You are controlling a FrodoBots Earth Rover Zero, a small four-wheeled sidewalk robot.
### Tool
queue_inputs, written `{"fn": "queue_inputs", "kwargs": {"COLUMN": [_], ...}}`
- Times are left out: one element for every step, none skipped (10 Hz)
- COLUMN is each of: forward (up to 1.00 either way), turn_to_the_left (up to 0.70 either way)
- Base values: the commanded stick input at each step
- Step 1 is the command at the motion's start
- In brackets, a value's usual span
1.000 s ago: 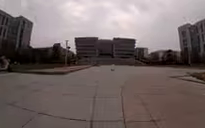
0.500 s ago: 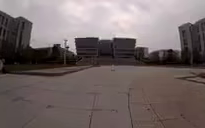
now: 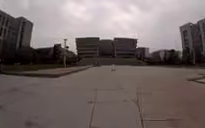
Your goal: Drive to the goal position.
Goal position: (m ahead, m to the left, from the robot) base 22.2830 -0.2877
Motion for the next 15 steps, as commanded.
{"fn": "queue_inputs", "kwargs": {"forward": [1.0,1.0,1.0,1.0,1.0,1.0,1.0,1.0,1.0,1.0,1.0,1.0,1.0,1.0,1.0], "turn_to_the_left": [0.0,0.0,0.0,0.0,0.0,0.0,0.0,0.0,0.0,0.0,0.0,0.0,0.0,0.0,0.0]}}
